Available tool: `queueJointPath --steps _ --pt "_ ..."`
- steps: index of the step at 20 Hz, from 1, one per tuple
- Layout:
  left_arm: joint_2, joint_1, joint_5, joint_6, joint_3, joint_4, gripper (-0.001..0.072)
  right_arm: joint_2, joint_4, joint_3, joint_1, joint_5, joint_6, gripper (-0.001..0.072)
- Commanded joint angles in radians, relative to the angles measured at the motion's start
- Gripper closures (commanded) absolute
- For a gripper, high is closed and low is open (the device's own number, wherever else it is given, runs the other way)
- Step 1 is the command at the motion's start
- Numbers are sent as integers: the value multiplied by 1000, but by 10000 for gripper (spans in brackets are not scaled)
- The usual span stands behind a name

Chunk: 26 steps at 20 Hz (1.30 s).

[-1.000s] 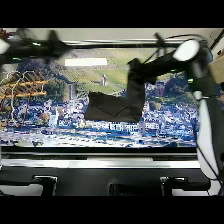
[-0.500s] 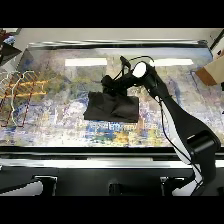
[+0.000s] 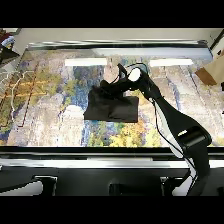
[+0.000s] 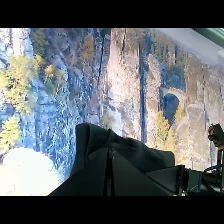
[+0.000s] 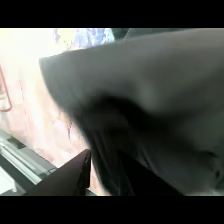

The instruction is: Fold the clothes and pants, and hang the long-sleeved shirts on hangers.

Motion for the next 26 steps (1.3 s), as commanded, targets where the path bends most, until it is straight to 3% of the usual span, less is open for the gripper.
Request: queueJointPath --steps 1,3,6,8,11,14,19,22,26 --pt "-8 1 -2 0 0 2 690 -7 46 1 0 -8 -1 371" --pt "-9 1 -1 0 0 2 689 5 66 1 -2 11 -2 296" --pt "-10 1 -1 0 0 2 689 65 59 1 -59 67 -48 291" --pt "-10 1 -2 0 0 2 689 124 40 1 -160 143 -92 232" --pt "-10 1 -2 -1 0 2 689 189 -32 0 -359 258 -177 230" --pt "-10 1 -2 -1 0 2 689 190 -44 -35 -515 330 -256 172" --pt "-10 1 -2 0 0 2 689 190 72 -351 -594 267 -483 170" --pt "-10 1 -2 -1 0 2 689 190 198 -557 -587 145 -599 170" --pt "-10 1 -2 -5 0 2 689 186 299 -695 -585 46 -685 174"
